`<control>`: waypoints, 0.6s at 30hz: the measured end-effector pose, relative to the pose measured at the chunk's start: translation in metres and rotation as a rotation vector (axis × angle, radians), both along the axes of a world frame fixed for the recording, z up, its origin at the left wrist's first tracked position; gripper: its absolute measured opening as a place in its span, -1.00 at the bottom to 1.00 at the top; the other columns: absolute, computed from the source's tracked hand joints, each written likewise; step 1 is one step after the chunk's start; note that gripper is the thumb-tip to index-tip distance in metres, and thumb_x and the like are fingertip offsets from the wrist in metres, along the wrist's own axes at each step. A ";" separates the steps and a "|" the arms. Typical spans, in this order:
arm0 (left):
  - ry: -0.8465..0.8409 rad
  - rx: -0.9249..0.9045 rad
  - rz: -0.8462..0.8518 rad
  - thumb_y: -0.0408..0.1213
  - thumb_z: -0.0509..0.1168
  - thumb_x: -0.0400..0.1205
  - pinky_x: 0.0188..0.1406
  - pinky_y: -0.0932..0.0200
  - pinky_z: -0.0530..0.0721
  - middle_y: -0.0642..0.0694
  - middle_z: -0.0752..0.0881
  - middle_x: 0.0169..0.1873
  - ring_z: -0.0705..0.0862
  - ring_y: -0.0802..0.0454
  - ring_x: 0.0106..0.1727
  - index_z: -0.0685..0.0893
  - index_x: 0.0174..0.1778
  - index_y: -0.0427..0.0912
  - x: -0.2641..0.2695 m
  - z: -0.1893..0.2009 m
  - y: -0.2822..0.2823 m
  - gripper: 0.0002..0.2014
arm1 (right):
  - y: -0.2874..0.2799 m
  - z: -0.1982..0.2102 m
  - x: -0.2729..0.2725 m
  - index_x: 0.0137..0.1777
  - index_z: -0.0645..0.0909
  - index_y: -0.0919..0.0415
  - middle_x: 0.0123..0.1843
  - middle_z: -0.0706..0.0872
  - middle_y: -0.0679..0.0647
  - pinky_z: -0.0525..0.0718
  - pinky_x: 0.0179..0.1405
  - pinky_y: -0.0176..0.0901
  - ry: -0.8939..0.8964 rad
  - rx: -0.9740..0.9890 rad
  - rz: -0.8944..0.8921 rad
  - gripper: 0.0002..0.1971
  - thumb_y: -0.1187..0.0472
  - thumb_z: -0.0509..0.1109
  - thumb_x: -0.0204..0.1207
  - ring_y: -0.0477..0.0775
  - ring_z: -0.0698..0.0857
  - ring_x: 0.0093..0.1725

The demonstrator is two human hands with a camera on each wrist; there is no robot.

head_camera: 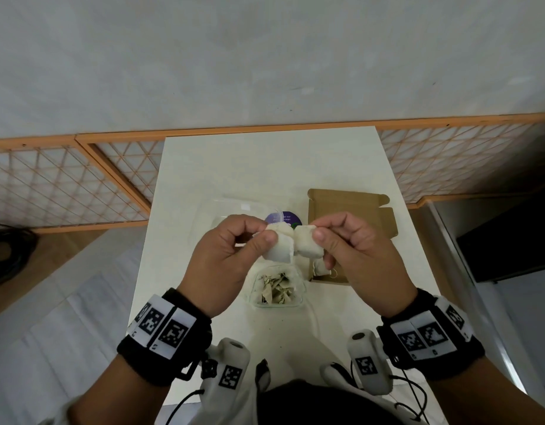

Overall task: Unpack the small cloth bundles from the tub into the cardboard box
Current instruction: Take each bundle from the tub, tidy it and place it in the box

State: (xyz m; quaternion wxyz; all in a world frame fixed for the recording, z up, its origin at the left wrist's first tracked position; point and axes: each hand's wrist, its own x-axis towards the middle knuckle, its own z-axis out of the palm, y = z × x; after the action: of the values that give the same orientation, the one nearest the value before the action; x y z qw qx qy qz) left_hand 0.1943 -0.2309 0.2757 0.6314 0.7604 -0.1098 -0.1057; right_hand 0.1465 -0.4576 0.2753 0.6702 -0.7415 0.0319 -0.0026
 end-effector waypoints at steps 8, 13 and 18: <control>0.000 -0.010 0.109 -0.19 0.46 0.72 -0.11 0.06 0.70 -0.34 0.78 -0.22 0.71 -0.27 -0.19 0.73 -0.16 -0.29 0.004 0.003 0.002 -0.76 | 0.002 0.016 -0.002 0.03 0.76 0.07 -0.18 0.73 0.36 0.64 -0.40 -0.23 0.028 0.128 -0.006 -0.85 0.03 0.47 0.58 0.00 0.58 -0.40; 0.107 -0.152 -0.008 -0.14 0.44 0.64 0.10 -0.07 0.69 -0.42 0.72 -0.31 0.70 -0.09 -0.22 0.67 -0.17 -0.41 -0.001 0.000 -0.016 -0.67 | 0.014 0.014 -0.001 0.04 0.76 0.05 -0.23 0.68 0.24 0.58 -0.41 -0.12 0.037 0.158 0.033 -0.91 0.08 0.47 0.62 0.01 0.55 -0.40; 0.215 -0.235 -0.087 -0.31 0.38 0.74 -0.08 0.12 0.75 -0.26 0.76 -0.26 0.75 -0.07 -0.19 0.68 -0.12 -0.39 -0.005 -0.001 -0.022 -0.80 | 0.020 0.009 0.000 0.04 0.69 0.23 -0.27 0.78 0.02 0.62 -0.42 -0.21 -0.013 0.093 0.002 -0.97 0.29 0.43 0.72 -0.09 0.59 -0.40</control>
State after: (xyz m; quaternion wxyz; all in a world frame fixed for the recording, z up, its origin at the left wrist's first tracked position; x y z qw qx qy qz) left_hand 0.1889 -0.2527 0.2747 0.7190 0.6600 -0.0860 -0.2004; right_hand 0.1468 -0.4374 0.2838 0.7040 -0.7097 0.0270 -0.0053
